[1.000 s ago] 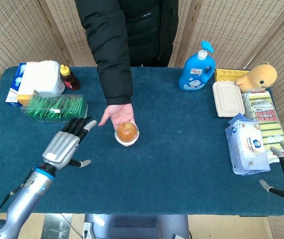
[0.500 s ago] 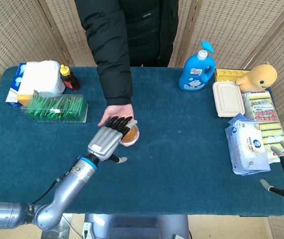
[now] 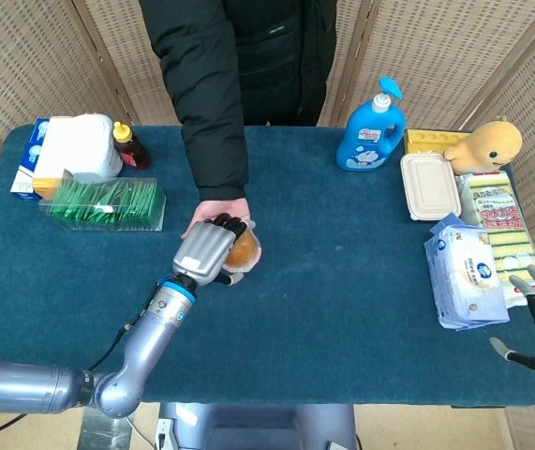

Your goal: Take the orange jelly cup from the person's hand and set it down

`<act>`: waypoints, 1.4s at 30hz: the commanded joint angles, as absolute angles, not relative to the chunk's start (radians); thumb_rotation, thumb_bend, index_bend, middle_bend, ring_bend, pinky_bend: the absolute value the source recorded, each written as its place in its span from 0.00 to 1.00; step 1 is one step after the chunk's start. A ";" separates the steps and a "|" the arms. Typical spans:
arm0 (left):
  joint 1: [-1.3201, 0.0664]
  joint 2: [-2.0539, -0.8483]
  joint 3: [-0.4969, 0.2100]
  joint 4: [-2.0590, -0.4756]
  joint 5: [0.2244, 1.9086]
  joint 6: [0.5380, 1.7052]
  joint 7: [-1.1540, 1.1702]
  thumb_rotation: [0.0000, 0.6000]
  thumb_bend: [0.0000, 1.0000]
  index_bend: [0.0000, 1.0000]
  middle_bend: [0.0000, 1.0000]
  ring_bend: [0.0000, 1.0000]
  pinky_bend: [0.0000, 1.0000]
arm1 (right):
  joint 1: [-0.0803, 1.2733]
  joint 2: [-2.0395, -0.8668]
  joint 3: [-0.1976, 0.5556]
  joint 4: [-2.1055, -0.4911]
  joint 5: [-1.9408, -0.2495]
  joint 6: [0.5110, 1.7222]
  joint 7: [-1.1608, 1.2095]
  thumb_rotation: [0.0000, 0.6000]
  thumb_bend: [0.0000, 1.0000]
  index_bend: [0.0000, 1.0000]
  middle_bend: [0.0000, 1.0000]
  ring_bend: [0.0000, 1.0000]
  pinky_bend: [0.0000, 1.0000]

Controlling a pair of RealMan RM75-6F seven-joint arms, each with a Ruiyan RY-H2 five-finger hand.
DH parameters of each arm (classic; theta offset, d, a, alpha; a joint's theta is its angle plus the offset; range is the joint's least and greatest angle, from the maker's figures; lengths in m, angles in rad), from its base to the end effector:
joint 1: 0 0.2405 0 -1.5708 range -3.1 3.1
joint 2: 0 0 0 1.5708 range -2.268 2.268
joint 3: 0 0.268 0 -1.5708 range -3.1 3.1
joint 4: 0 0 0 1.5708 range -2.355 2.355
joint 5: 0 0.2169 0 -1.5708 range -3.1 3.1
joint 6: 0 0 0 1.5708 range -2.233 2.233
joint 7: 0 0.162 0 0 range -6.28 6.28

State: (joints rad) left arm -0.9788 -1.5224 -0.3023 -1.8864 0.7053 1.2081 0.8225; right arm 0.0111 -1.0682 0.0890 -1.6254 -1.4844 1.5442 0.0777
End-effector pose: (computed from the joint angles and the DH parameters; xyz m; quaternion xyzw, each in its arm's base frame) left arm -0.0188 0.3542 0.0010 -0.7403 -0.3381 -0.3932 0.4279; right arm -0.3339 -0.1841 0.1896 0.5480 -0.3926 0.4084 0.6154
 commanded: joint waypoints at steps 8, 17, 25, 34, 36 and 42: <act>-0.973 -1.547 -0.271 -1.865 0.781 1.256 0.800 1.00 0.18 0.50 0.53 0.42 0.57 | 0.011 -1.067 0.087 -1.625 -1.485 1.544 0.077 1.00 0.16 0.16 0.05 0.05 0.00; -0.951 -1.506 -0.266 -1.958 0.887 1.301 0.775 1.00 0.18 0.50 0.53 0.42 0.57 | 0.011 -1.068 0.088 -1.626 -1.480 1.542 0.076 1.00 0.16 0.16 0.05 0.05 0.00; -0.923 -1.463 -0.244 -2.066 0.972 1.340 0.782 1.00 0.18 0.50 0.53 0.42 0.57 | 0.010 -1.067 0.086 -1.630 -1.484 1.544 0.071 1.00 0.17 0.16 0.05 0.05 0.00; -0.819 -1.391 -0.096 -2.118 1.102 1.357 0.732 1.00 0.19 0.50 0.53 0.42 0.57 | 0.008 -1.064 0.087 -1.635 -1.484 1.548 0.073 1.00 0.16 0.16 0.05 0.05 0.00; -0.788 -1.380 -0.049 -2.096 1.140 1.354 0.702 1.00 0.19 0.50 0.53 0.42 0.57 | 0.007 -1.064 0.086 -1.633 -1.484 1.549 0.074 1.00 0.16 0.16 0.05 0.05 0.00; -0.720 -1.379 0.039 -1.958 1.163 1.315 0.625 1.00 0.19 0.50 0.53 0.42 0.57 | 0.009 -1.067 0.083 -1.635 -1.488 1.545 0.069 1.00 0.16 0.16 0.05 0.05 0.00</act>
